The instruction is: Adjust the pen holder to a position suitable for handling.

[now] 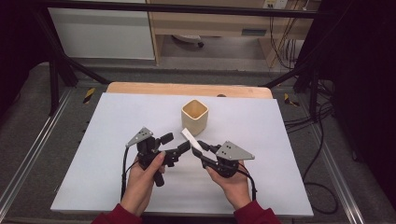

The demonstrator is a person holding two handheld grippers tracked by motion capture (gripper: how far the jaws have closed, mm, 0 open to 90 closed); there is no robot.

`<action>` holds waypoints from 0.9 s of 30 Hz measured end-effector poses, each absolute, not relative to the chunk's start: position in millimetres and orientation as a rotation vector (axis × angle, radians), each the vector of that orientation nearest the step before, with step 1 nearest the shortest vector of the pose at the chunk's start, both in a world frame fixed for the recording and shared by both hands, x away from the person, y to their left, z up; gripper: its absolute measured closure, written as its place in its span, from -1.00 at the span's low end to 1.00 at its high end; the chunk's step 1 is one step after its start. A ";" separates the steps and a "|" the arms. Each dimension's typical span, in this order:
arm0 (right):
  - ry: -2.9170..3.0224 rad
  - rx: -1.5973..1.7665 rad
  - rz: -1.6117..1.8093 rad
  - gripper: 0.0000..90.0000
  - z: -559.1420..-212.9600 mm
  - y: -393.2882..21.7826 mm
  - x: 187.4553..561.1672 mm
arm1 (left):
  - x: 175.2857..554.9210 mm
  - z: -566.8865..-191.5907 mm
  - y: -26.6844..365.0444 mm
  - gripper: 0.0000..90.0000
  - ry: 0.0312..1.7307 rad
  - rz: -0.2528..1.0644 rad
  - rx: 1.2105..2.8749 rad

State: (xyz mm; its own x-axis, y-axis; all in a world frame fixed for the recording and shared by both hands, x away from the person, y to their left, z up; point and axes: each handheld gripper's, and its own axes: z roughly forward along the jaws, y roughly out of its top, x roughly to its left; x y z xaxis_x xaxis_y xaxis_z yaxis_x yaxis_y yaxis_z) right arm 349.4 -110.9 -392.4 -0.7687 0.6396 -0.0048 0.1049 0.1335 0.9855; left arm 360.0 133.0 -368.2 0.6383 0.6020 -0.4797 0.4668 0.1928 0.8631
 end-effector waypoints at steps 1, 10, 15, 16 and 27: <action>1.991 0.712 1.675 0.49 -392.3 -110.2 348.9 | 359.9 -368.4 132.4 -0.85 0.962 0.117 1.440; 1.989 0.695 1.685 0.49 -391.6 -106.3 346.6 | 363.1 -371.9 127.9 -0.79 0.981 0.086 1.424; 1.994 0.686 1.685 0.49 -392.0 -104.4 346.4 | 366.3 -373.7 131.1 -0.51 0.999 0.040 1.370; 1.995 0.685 1.688 0.49 -392.0 -103.7 346.2 | 366.7 -374.3 131.5 -0.43 1.000 0.029 1.371; 2.009 0.680 1.685 0.49 -394.3 -102.4 343.9 | 369.2 -381.2 129.9 0.21 0.998 -0.010 1.352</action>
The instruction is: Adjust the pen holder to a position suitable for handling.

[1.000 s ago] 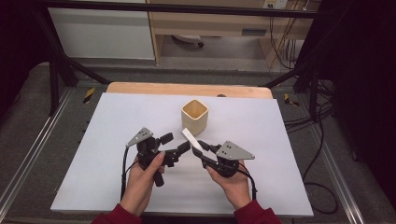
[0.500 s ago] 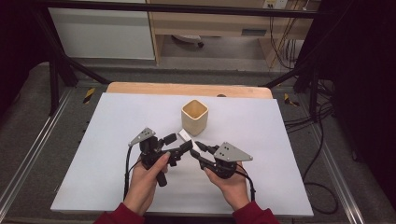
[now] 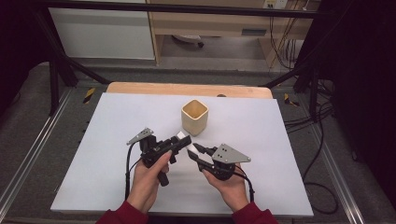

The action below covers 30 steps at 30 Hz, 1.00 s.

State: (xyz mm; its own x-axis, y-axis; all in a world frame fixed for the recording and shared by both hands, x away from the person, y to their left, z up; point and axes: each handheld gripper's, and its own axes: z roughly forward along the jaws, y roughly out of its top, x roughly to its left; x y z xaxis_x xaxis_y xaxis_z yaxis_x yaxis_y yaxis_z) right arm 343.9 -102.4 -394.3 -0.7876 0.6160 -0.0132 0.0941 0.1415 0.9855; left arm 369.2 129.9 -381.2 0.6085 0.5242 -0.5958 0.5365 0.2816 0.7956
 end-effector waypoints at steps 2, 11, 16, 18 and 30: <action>2.014 0.680 1.685 0.49 -394.4 -102.3 344.1 | 368.9 -381.7 128.5 0.40 0.993 -0.014 1.342; 2.052 0.698 1.679 0.49 -398.8 -99.1 346.0 | 366.2 -380.5 128.1 0.57 0.979 -0.025 1.357; 2.064 0.721 1.707 0.18 -400.1 -98.0 346.8 | 365.8 -378.2 131.4 0.58 0.977 0.029 1.380; 2.084 0.740 1.676 -0.07 -400.7 -98.0 346.4 | 367.8 -376.1 134.3 0.58 0.977 0.059 1.391; 2.161 0.937 1.507 -0.91 -409.1 -121.3 348.9 | 382.3 -353.7 146.6 0.58 0.959 0.228 1.484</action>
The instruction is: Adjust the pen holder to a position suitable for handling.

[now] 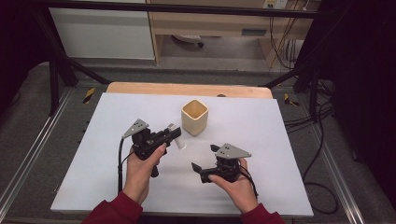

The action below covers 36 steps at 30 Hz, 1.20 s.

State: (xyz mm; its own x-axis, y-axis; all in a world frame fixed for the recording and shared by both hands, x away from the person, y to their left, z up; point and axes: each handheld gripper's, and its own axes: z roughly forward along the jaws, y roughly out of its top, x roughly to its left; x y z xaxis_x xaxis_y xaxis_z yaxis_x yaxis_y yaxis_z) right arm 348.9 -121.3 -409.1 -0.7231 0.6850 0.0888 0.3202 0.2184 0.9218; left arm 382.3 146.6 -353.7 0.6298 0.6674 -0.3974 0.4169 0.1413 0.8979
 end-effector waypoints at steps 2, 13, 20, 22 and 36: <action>2.143 0.967 1.503 -0.93 -407.8 -131.4 345.7 | 386.3 -349.4 144.9 0.58 0.947 0.239 1.500; 2.025 1.094 1.396 -0.92 -409.6 -212.8 309.6 | 399.3 -329.5 143.2 0.58 0.907 0.277 1.546; 1.985 1.155 1.360 -0.91 -421.6 -223.3 314.7 | 404.2 -326.4 147.9 0.58 0.949 0.290 1.497; 1.997 1.136 1.349 -0.92 -423.5 -216.8 317.0 | 407.4 -324.1 147.2 0.58 0.965 0.290 1.486; 2.034 1.113 1.333 -0.93 -426.0 -204.4 317.4 | 422.6 -301.0 130.7 0.58 0.928 0.344 1.511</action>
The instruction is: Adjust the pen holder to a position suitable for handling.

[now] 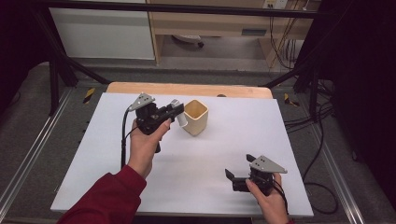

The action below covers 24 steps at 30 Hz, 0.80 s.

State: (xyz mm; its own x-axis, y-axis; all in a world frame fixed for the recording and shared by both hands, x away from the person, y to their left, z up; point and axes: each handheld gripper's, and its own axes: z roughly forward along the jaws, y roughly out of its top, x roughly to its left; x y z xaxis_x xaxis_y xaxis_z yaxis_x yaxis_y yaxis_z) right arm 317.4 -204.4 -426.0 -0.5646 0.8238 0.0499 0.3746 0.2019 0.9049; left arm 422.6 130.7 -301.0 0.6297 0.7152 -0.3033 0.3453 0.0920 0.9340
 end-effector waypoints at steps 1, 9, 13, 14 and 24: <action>2.035 1.113 1.333 -0.93 -426.2 -204.2 317.2 | 423.6 -300.0 129.6 0.58 0.926 0.348 1.514; 2.038 1.117 1.333 -0.93 -426.8 -203.9 316.9 | 431.8 -284.9 123.6 0.58 0.915 0.388 1.519; 2.044 1.120 1.330 -0.93 -427.3 -202.5 318.1 | 434.5 -277.9 121.6 0.58 0.900 0.409 1.527; 2.043 1.122 1.332 -0.93 -427.5 -202.4 318.5 | 435.1 -277.1 121.2 0.58 0.899 0.414 1.526; 2.041 1.118 1.334 -0.93 -427.9 -203.4 317.6 | 438.7 -278.4 117.6 0.58 0.903 0.422 1.539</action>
